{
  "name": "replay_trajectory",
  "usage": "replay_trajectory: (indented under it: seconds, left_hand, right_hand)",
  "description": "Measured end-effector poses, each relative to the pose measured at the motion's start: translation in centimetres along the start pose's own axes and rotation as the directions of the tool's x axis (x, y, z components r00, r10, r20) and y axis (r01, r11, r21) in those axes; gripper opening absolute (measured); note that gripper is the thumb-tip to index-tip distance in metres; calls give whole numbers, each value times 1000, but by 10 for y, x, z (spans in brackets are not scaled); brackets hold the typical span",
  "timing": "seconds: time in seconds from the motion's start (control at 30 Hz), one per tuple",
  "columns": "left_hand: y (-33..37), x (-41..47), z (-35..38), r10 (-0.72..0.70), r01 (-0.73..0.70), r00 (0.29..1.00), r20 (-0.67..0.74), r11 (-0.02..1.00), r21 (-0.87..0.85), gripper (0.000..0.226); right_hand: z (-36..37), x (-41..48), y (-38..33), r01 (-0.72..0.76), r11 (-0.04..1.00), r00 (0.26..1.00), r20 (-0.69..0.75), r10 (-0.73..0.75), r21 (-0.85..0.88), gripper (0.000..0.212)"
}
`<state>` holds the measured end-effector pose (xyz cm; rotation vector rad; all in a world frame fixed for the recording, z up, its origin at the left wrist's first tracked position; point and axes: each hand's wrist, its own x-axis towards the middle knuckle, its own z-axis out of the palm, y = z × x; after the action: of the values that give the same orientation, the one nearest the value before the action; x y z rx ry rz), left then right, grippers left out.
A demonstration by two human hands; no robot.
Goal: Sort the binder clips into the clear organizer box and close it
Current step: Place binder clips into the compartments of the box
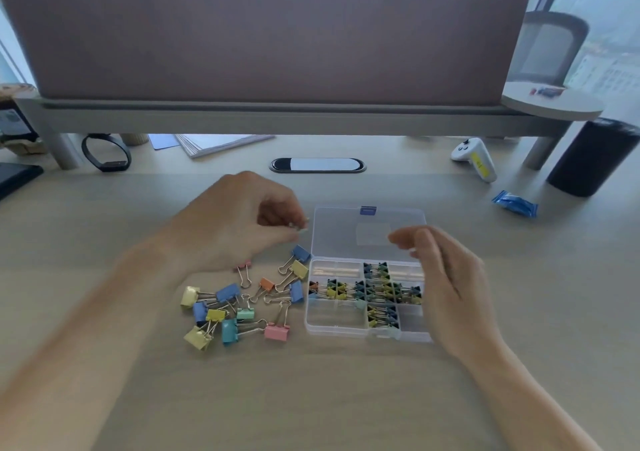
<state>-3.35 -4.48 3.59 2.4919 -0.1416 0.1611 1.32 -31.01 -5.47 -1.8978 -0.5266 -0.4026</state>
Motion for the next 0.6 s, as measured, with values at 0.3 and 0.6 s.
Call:
replay_trajectory:
  seconds: [0.3,0.6]
  left_hand:
    - [75,23,97,214,-186,966,147,965,-183,11]
    - [76,40,130,228,-226,965,126,974,-33,13]
  right_hand:
    - [-45,16,27,-247,953,967,-18,254,176,51]
    - [-65,-1,39,-217,972,956,219,194,87,18]
